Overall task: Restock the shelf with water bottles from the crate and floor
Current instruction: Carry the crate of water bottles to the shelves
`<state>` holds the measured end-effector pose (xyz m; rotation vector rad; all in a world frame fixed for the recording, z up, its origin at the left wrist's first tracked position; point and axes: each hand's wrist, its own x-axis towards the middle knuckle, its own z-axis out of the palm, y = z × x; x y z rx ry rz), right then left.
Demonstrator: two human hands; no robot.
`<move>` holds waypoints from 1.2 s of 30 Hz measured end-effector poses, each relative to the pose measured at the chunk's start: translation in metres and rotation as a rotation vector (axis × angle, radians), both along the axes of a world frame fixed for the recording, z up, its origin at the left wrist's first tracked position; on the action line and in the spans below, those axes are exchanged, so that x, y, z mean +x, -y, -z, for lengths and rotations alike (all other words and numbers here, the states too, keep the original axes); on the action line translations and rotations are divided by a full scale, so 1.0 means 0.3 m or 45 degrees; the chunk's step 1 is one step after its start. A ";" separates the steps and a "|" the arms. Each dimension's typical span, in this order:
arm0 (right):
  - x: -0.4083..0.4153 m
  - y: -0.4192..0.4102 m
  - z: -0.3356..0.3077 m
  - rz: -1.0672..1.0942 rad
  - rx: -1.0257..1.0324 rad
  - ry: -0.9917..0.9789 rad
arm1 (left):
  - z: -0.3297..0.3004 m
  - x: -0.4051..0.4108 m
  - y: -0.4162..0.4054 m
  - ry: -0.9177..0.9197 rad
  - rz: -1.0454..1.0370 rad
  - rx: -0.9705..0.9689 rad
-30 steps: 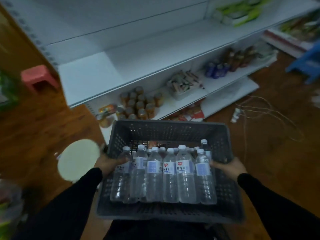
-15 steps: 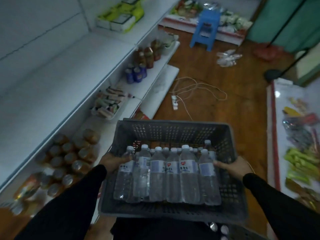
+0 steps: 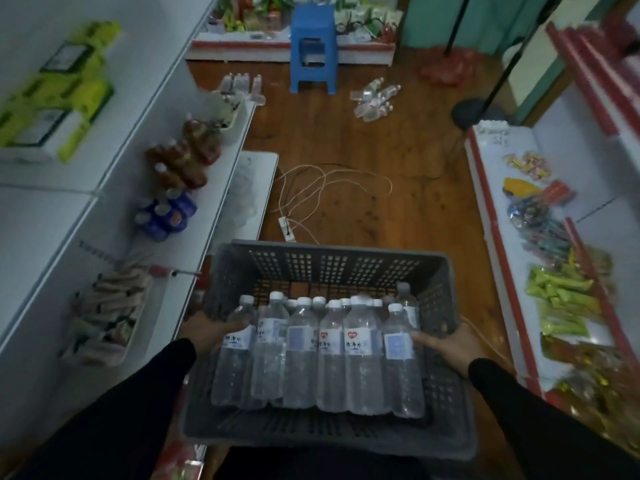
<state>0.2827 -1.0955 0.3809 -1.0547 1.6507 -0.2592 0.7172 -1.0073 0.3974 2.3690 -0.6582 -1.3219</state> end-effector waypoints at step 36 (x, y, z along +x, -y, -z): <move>-0.071 1.974 0.042 0.171 -0.051 -0.141 | 0.076 0.005 2.105 -0.074 0.037 -0.010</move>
